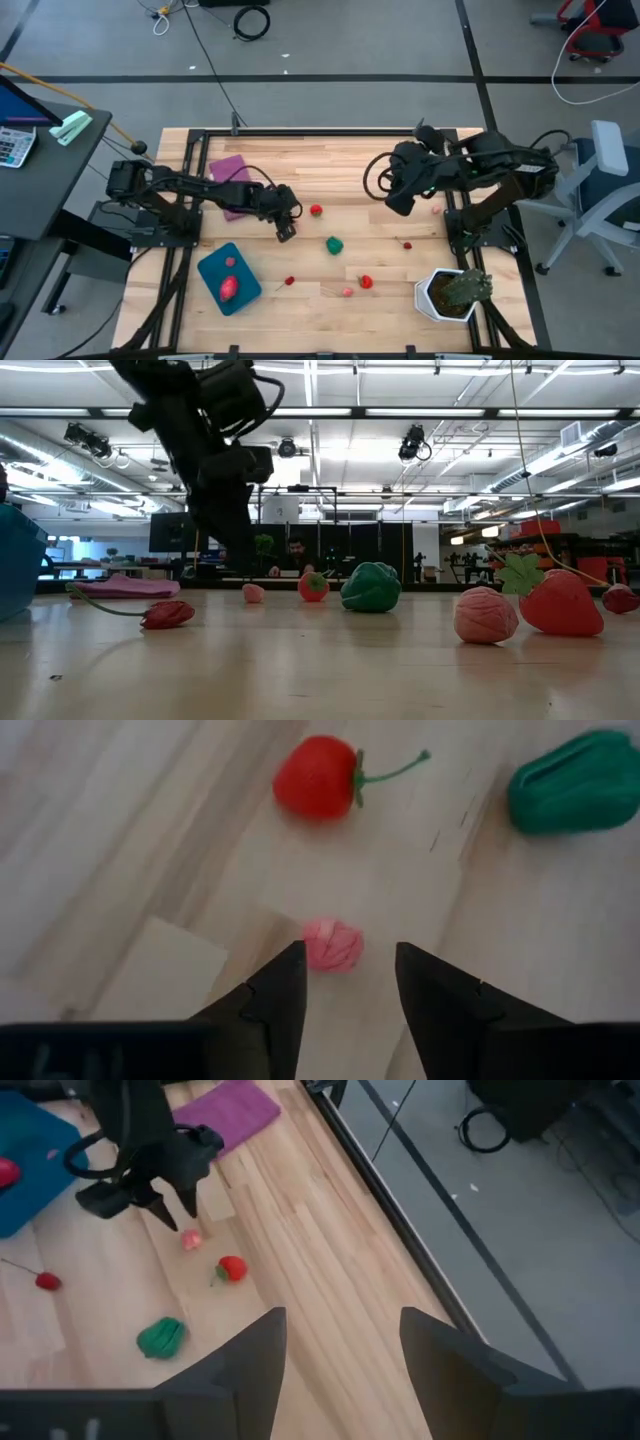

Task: Pick and placing Produce into tupperware
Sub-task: Put the peach into the blue bin

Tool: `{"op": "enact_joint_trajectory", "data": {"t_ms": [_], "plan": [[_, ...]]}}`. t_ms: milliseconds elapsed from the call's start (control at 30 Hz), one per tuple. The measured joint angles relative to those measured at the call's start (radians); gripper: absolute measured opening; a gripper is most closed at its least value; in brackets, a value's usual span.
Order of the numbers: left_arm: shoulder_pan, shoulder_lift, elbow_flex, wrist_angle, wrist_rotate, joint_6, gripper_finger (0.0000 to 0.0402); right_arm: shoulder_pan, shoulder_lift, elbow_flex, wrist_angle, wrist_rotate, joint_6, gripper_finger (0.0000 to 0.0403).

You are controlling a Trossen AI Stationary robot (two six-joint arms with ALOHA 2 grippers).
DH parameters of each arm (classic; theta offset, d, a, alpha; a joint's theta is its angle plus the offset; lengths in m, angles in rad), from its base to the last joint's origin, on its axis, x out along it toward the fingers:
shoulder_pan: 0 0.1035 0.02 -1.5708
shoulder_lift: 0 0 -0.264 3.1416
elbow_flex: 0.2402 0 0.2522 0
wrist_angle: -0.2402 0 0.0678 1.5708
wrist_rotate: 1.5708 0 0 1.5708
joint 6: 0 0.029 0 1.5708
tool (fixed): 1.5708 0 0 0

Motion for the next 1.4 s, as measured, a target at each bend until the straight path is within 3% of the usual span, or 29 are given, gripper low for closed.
{"op": "enact_joint_trajectory", "data": {"t_ms": [200, 400, 900, 1033, 1267, 1400], "plan": [[0.003, 0.0, -0.073, 0.129, 0.001, -0.045, 0.0165, 0.0, 0.042, 0.0, 0.0, 0.019, -0.02, 0.0205], [0.003, 0.015, -0.088, 0.135, -0.022, -0.061, 0.0165, 0.0, 0.078, 0.0, 0.0, 0.019, -0.021, 0.0205], [-0.039, 0.203, -0.083, 0.324, -0.062, -0.079, 0.0148, 0.0, 0.09, 0.0, 0.0, 0.019, -0.018, 0.0205], [-0.043, 0.205, -0.084, 0.325, -0.064, -0.076, 0.0126, 0.0, 0.09, 0.0, 0.0, 0.019, -0.019, 0.0205], [-0.044, 0.155, -0.08, 0.283, -0.052, -0.077, 0.0045, -0.001, 0.09, 0.0, 0.0, 0.019, -0.043, 0.0205], [-0.06, 0.089, -0.061, 0.214, -0.027, -0.08, 0.0044, -0.001, 0.09, 0.0, 0.0, 0.019, -0.045, 0.0205]]}}
